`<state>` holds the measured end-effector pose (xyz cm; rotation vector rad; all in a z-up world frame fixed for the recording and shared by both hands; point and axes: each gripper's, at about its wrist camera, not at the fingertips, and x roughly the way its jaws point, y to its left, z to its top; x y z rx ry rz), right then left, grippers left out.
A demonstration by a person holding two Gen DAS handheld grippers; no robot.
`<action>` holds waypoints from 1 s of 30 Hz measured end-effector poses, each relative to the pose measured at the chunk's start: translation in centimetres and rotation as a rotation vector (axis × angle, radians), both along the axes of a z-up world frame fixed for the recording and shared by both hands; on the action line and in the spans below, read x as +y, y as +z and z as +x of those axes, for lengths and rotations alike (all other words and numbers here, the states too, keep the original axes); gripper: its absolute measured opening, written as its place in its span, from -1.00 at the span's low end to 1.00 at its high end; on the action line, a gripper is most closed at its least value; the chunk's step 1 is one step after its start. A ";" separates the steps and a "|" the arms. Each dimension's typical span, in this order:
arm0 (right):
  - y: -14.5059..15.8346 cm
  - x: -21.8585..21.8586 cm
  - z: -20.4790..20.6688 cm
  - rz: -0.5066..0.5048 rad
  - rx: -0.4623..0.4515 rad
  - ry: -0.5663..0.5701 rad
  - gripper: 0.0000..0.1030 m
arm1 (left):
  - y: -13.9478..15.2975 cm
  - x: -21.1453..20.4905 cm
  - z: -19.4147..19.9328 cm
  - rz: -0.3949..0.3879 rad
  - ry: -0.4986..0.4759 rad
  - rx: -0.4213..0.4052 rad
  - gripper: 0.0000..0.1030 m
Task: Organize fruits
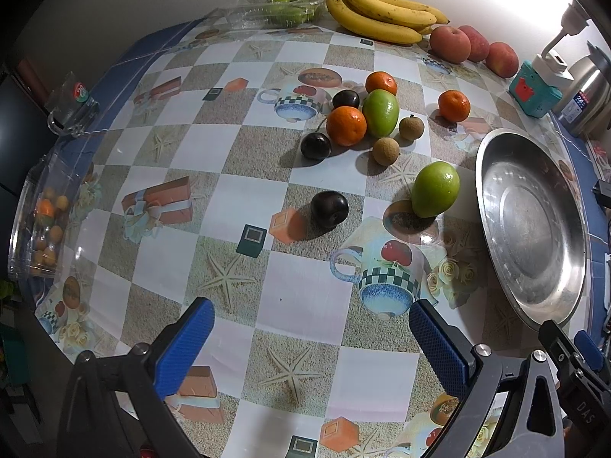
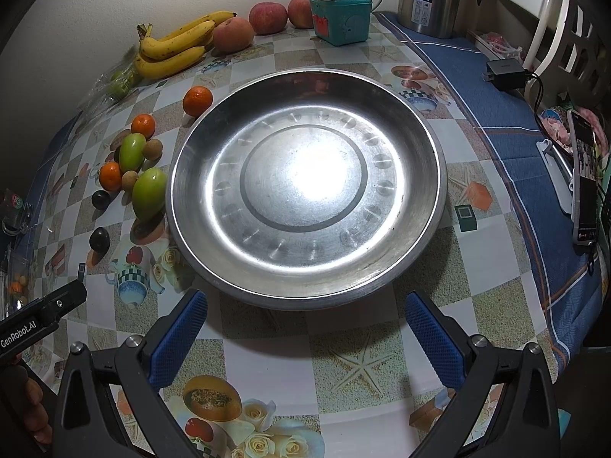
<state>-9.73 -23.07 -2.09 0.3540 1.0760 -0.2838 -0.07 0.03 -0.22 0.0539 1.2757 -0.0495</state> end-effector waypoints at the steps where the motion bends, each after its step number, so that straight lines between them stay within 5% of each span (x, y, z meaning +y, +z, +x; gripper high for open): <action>1: 0.0 0.0 0.0 0.000 0.000 0.000 1.00 | 0.0 0.0 0.0 0.000 0.000 0.000 1.00; 16: -0.3 0.2 -0.1 0.001 0.009 0.008 1.00 | 0.0 0.1 -0.1 0.000 0.010 -0.001 1.00; 22: 1.4 0.7 0.7 0.022 -0.058 0.039 1.00 | 1.3 1.1 0.2 0.020 0.072 -0.103 1.00; 24: 2.2 1.3 1.1 0.022 -0.088 0.064 1.00 | 1.6 1.9 0.5 -0.007 0.114 -0.140 1.00; 25: 2.6 1.6 1.3 0.022 -0.102 0.080 1.00 | 1.8 2.7 0.9 -0.117 0.138 -0.203 1.00; 27: 3.3 2.4 1.9 0.017 -0.121 0.105 1.00 | 1.6 3.4 1.7 -0.223 0.163 -0.169 1.00; 30: 3.9 3.2 2.9 0.018 -0.132 0.133 1.00 | 1.3 3.1 3.0 -0.214 0.170 -0.103 1.00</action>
